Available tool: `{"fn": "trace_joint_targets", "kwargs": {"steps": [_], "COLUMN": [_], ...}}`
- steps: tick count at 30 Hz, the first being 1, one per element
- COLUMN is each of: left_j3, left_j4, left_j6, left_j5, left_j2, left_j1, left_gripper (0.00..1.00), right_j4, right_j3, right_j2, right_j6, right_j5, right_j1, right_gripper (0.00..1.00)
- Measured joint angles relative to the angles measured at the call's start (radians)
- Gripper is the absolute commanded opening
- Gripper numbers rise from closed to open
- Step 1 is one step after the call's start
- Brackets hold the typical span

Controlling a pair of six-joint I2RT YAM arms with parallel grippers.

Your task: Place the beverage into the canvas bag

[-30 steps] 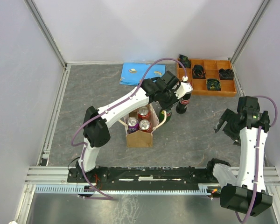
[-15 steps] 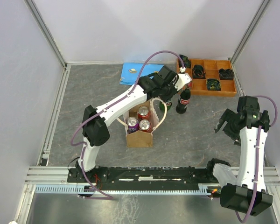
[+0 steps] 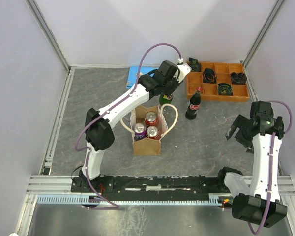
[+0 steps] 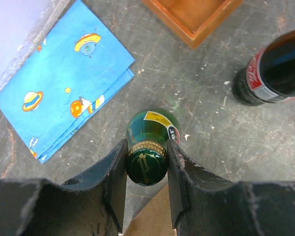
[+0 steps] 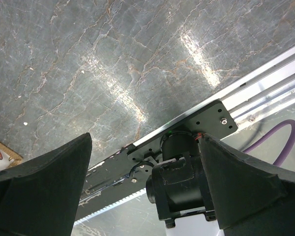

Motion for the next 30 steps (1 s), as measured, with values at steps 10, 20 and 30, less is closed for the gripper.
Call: {"fn": "trace_joint_targets", "kwargs": {"steps": [10,20,30], "left_j3": [-0.001,-0.115,-0.153], "left_j4": [0.037,0.047,0.044], "left_j6": [-0.032,-0.073,-0.09], "left_j5": [-0.046,-0.055,-0.066], "left_j2": [-0.001,-0.111,-0.253], "left_j1": [0.055,0.089,0.1], "left_gripper": [0.03,0.03,0.03], "right_j4": [0.0,0.002,0.005], "right_j3": [-0.006,-0.019,-0.026], "right_j2": [0.0,0.002,0.002], "right_j6": [0.0,0.0,0.0], "right_j5": [-0.001,-0.005,-0.012], "right_j1": [0.0,0.0,0.0], "right_gripper": [0.99,0.99,0.99]}}
